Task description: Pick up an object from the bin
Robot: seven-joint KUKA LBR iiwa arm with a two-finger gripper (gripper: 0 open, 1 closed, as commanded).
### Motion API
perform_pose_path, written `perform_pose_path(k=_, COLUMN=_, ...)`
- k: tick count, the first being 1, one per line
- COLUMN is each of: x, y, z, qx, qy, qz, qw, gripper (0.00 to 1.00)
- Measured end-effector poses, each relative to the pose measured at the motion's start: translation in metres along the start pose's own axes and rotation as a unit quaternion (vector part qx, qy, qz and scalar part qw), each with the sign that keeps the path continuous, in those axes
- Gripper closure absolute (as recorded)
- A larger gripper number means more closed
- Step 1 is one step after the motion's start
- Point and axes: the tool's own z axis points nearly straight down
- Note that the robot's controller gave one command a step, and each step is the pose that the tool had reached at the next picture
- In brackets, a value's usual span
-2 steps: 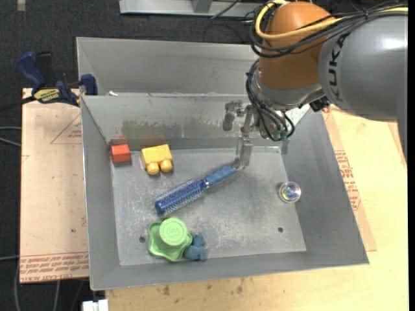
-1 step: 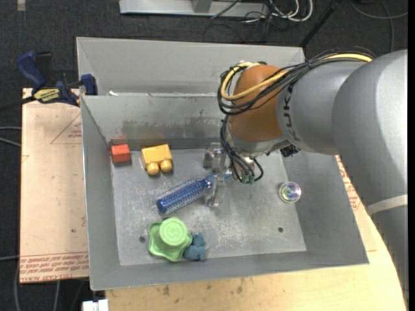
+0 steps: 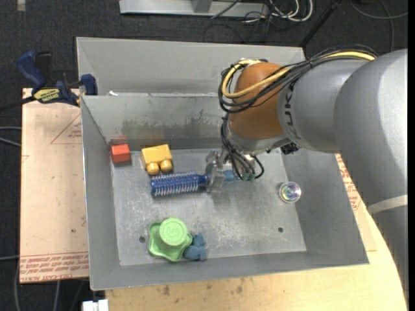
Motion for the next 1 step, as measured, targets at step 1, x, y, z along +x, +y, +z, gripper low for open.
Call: perform_pose_path(k=1, x=-0.0146, y=-0.0008, z=-0.1612, qx=0.0, qy=-0.005, qz=-0.002, qw=1.0, gripper=1.0)
